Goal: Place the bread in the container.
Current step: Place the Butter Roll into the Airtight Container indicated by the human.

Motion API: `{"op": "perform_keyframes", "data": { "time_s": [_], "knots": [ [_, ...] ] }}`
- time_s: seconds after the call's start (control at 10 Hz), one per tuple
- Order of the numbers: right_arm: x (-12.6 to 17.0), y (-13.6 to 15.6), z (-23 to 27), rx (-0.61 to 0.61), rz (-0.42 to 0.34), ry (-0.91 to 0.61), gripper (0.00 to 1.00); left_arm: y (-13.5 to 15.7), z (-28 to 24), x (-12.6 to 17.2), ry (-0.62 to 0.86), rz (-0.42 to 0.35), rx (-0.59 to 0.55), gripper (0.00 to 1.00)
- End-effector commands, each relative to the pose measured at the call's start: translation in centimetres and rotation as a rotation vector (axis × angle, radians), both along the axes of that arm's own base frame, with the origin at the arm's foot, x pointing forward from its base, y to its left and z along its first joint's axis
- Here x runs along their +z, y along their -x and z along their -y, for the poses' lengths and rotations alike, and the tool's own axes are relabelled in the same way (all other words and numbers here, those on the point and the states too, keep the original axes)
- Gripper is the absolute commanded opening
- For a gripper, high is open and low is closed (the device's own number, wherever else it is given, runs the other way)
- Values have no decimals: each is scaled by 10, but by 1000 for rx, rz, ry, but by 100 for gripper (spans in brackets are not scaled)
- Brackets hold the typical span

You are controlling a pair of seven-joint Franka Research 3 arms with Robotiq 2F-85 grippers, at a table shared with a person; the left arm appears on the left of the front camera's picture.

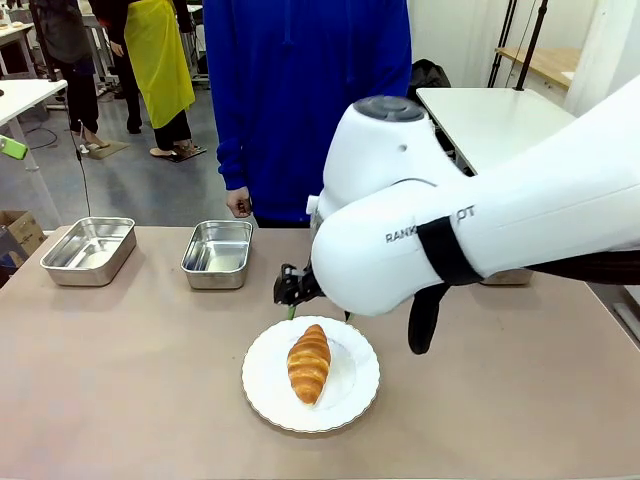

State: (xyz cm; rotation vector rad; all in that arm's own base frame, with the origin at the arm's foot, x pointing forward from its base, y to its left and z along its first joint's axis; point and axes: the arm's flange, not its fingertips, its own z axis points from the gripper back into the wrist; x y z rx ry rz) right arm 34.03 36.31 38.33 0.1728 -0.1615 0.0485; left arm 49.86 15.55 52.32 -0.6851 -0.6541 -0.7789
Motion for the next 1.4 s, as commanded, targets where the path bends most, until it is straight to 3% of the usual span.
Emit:
{"op": "perform_keyframes", "data": {
  "time_s": [0.0,0.5,1.2,1.3],
  "knots": [
    [-12,-7,-27,-47,-12,13,100,2,1,2,8,4,-5,100],
    [-54,-4,-49,-67,-120,109,100,2,1,2,8,4,-5,100],
    [-85,-6,-46,-75,-131,150,100,2,1,2,8,4,-5,100],
    [-84,-7,-45,-80,-126,162,80,2,1,2,8,4,-5,100]
  ]
}}
